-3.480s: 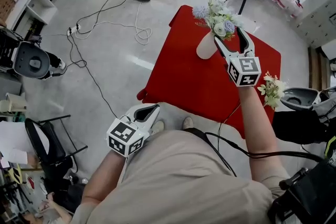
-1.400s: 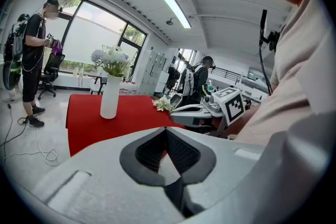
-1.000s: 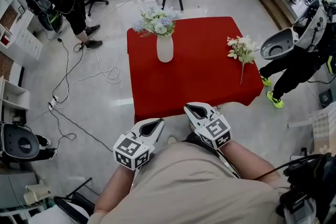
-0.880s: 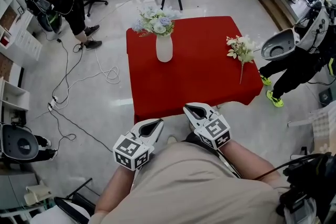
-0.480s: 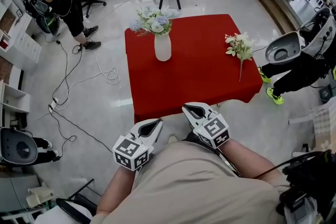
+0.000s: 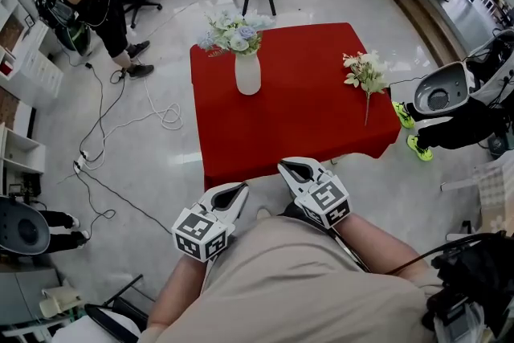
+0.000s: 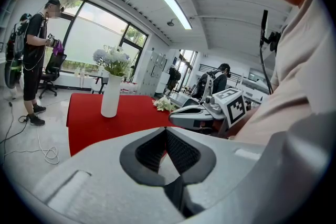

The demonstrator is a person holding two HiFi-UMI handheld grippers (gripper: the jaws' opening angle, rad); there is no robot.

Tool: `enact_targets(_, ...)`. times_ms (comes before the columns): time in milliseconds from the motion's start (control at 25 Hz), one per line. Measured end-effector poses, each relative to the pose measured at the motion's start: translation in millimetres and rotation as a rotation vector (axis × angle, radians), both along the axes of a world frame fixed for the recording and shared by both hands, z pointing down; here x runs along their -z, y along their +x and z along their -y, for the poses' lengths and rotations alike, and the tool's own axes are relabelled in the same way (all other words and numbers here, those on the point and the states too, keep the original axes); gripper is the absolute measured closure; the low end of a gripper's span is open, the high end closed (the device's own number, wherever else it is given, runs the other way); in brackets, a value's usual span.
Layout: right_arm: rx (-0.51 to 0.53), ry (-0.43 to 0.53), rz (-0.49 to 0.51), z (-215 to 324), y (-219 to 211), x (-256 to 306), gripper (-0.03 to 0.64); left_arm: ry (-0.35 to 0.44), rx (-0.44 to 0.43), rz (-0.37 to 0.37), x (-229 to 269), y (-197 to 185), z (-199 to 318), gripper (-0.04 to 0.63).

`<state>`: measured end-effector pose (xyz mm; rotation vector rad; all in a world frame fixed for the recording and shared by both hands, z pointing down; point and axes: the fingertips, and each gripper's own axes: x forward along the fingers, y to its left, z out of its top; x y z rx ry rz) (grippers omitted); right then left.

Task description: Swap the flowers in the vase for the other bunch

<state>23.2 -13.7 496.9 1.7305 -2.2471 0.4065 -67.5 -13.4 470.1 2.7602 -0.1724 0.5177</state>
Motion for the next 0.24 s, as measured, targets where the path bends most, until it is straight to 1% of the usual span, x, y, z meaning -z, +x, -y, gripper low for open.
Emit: enact_targets(240,-0.008,0.001,0.002,0.6,4.1,0.3,0.606,0.002,-0.008,0.001,0.1,4.3,1.1,0.588)
